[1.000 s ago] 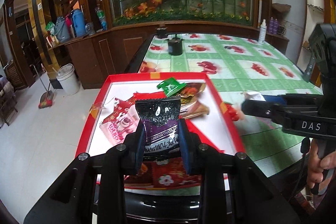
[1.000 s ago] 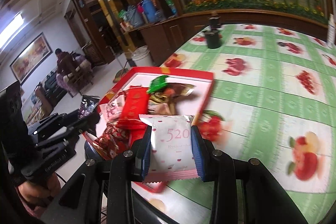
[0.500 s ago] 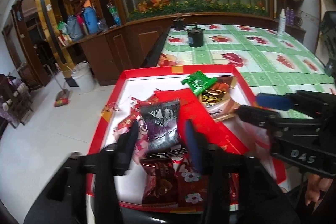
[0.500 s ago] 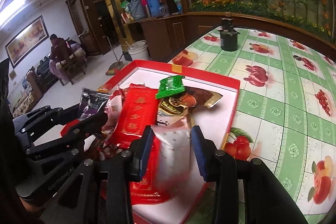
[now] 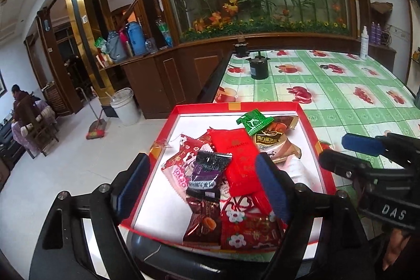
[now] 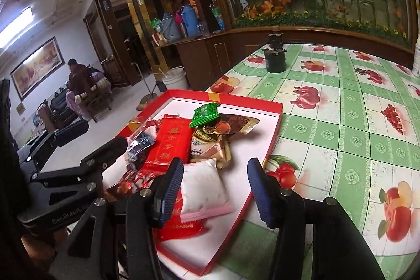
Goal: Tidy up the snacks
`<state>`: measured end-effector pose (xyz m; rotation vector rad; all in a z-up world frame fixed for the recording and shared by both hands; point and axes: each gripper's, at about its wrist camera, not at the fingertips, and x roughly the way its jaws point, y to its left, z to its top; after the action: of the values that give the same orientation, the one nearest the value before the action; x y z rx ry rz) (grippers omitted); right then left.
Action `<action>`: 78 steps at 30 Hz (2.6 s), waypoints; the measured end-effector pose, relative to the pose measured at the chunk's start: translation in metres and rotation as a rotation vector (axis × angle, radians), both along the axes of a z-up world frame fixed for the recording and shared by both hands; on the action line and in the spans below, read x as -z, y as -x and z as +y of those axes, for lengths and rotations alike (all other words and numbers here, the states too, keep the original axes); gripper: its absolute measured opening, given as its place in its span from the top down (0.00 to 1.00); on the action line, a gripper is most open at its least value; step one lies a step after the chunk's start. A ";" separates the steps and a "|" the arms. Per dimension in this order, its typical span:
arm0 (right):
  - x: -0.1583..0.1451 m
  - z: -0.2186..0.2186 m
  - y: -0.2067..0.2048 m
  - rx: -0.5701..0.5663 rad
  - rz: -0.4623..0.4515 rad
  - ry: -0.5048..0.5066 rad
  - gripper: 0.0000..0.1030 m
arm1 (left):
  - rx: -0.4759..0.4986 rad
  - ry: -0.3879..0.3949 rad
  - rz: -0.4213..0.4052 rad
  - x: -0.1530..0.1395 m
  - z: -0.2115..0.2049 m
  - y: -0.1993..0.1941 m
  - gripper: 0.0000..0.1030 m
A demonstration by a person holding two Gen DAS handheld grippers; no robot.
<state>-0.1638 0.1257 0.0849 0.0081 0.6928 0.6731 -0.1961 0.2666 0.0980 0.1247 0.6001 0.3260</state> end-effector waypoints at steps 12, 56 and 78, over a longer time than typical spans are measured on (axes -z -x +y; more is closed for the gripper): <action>-0.008 -0.013 0.038 -0.037 -0.025 0.006 0.42 | -0.035 -0.047 0.019 -0.011 -0.022 0.026 0.17; -0.017 -0.017 0.062 -0.062 -0.051 -0.003 0.38 | -0.053 -0.030 -0.104 -0.029 -0.025 0.069 0.17; -0.013 -0.011 0.063 -0.068 -0.047 0.001 0.38 | 0.044 -0.023 -0.192 -0.035 -0.033 0.088 0.16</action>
<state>-0.2271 0.1146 0.0976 -0.0318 0.6504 0.7359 -0.2844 0.2333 0.1331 0.1264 0.4028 0.2986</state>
